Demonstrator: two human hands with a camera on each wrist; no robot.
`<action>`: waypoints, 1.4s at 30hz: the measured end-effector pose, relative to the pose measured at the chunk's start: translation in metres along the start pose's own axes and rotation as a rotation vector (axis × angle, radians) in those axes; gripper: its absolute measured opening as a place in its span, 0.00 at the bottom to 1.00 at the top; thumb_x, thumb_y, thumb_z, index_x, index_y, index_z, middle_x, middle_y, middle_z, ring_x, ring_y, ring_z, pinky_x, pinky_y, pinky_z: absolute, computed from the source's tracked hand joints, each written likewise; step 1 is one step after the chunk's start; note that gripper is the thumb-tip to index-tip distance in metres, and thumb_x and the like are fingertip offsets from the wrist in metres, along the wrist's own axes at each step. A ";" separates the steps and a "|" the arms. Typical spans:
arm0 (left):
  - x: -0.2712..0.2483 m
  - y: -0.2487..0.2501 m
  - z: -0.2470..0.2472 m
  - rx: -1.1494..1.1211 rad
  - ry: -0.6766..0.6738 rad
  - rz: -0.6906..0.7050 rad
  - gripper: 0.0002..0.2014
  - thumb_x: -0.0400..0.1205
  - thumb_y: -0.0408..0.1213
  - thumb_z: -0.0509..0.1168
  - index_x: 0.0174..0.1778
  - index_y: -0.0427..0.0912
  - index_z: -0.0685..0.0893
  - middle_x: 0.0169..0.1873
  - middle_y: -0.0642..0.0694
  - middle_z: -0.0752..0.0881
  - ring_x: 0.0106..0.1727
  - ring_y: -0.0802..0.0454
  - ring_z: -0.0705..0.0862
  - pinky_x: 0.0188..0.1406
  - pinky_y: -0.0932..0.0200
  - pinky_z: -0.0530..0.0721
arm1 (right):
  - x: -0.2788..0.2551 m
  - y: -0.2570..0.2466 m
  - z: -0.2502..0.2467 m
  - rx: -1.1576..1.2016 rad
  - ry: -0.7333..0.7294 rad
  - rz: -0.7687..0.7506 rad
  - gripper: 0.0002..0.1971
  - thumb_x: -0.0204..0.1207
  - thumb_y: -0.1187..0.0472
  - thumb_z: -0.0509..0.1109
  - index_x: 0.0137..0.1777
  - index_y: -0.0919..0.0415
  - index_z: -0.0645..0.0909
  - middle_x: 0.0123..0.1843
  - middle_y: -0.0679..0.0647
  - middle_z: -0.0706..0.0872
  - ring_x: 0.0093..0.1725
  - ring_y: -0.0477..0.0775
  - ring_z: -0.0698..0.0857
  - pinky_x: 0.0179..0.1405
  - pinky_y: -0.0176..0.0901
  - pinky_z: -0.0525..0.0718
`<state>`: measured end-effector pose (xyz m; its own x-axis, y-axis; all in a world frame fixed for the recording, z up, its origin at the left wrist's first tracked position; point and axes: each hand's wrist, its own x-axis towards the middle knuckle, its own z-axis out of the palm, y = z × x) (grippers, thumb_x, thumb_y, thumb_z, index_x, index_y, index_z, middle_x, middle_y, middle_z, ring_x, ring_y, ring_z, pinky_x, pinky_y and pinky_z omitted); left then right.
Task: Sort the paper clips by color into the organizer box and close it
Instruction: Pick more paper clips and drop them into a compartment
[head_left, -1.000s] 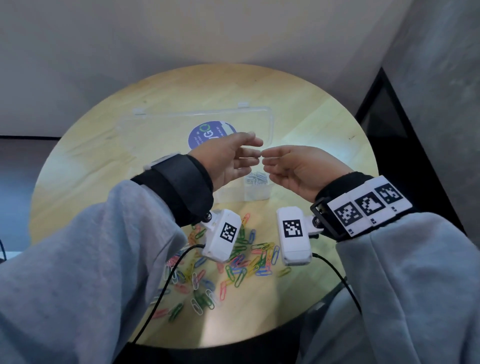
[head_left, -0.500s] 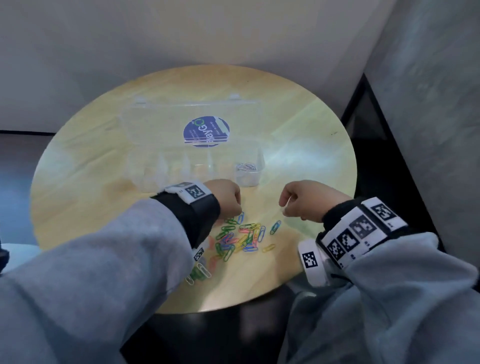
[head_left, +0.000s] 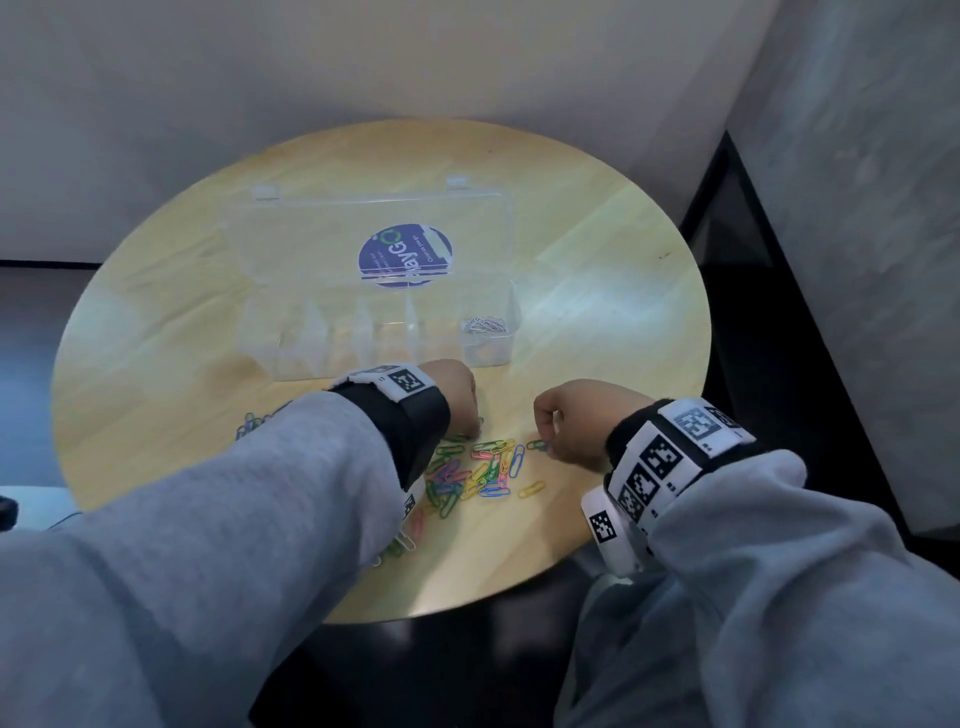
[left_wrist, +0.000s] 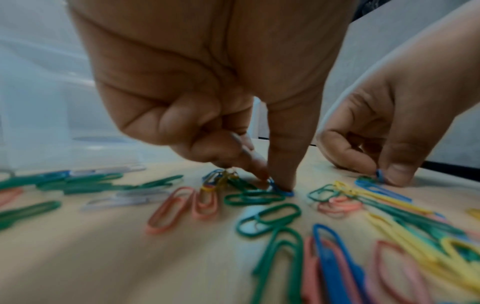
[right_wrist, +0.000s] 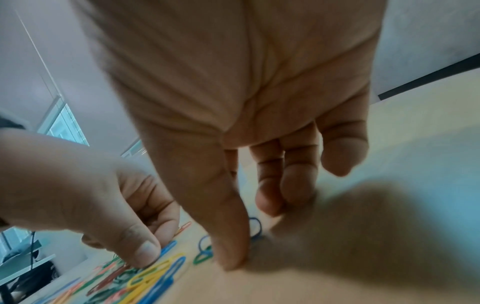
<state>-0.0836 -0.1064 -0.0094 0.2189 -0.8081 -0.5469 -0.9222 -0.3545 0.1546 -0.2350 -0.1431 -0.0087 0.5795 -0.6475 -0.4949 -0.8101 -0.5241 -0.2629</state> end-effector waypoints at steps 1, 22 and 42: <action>0.000 0.000 0.000 -0.003 -0.001 -0.001 0.13 0.76 0.39 0.70 0.54 0.38 0.88 0.40 0.45 0.83 0.39 0.46 0.79 0.34 0.62 0.75 | 0.000 -0.001 -0.001 0.000 -0.005 -0.005 0.05 0.74 0.64 0.68 0.41 0.53 0.77 0.40 0.48 0.78 0.40 0.51 0.77 0.25 0.32 0.67; -0.007 -0.020 -0.010 -0.716 -0.077 0.042 0.13 0.76 0.25 0.68 0.29 0.42 0.74 0.28 0.43 0.82 0.24 0.53 0.79 0.24 0.68 0.79 | 0.000 0.002 -0.015 0.873 -0.237 -0.003 0.13 0.75 0.78 0.55 0.36 0.64 0.75 0.33 0.58 0.81 0.31 0.52 0.81 0.33 0.37 0.82; -0.035 -0.014 0.001 -0.601 -0.210 0.040 0.09 0.78 0.31 0.62 0.34 0.47 0.74 0.27 0.49 0.73 0.25 0.55 0.68 0.25 0.64 0.66 | 0.001 -0.014 0.002 -0.023 -0.074 -0.063 0.07 0.71 0.60 0.70 0.36 0.45 0.79 0.34 0.42 0.75 0.40 0.49 0.78 0.37 0.40 0.76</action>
<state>-0.0783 -0.0723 0.0070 0.0645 -0.7387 -0.6710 -0.5755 -0.5768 0.5797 -0.2233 -0.1358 -0.0073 0.6206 -0.5704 -0.5381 -0.7692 -0.5760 -0.2767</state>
